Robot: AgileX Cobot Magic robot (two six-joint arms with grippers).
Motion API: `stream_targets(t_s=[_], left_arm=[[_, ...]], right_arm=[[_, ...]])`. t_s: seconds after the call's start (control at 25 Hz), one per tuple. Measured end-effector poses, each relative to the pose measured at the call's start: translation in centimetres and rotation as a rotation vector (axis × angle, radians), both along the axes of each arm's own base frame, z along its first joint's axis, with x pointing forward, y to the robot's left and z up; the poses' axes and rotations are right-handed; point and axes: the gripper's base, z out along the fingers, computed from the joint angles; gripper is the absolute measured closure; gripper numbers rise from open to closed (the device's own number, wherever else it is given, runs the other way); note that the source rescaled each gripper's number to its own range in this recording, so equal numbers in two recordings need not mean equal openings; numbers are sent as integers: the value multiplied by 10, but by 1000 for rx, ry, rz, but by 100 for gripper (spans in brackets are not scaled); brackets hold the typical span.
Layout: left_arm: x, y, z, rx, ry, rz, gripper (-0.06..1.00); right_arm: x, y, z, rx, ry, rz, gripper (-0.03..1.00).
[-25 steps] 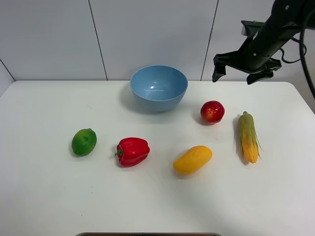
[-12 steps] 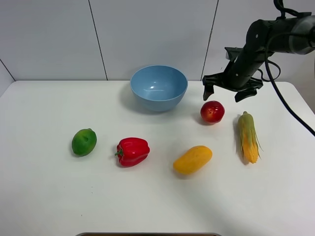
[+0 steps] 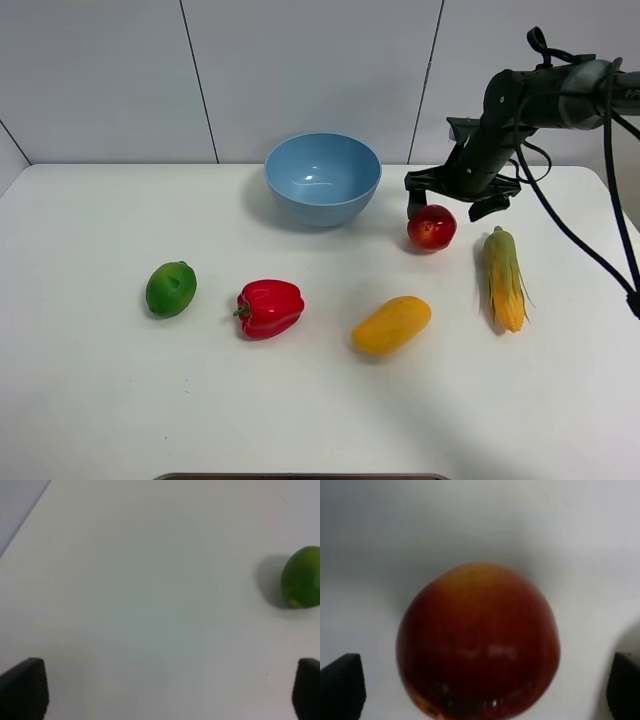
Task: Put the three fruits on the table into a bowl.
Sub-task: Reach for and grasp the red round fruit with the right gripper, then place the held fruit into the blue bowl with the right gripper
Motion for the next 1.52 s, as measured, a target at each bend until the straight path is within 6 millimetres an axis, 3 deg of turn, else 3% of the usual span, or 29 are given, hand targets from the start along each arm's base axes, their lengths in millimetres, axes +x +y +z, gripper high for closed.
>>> stream_targets(t_s=[0.28, 0.48, 1.04, 1.16, 1.24, 1.28, 1.52], left_arm=[[0, 0, 0, 0, 0, 0, -6], [0, 0, 0, 0, 0, 0, -6], [0, 0, 0, 0, 0, 0, -6], [0, 0, 0, 0, 0, 0, -6], [0, 0, 0, 0, 0, 0, -6], [0, 0, 0, 0, 0, 0, -6], [0, 0, 0, 0, 0, 0, -6]], right_arm=[[6, 1, -26, -6, 15, -5, 6], [10, 1, -41, -8, 21, -7, 14], [13, 2, -55, -10, 17, -10, 18], [13, 3, -55, -12, 16, -6, 29], [13, 4, -55, -12, 12, -3, 59], [13, 4, -55, -12, 12, -3, 69], [13, 4, -55, -16, 11, 0, 68]])
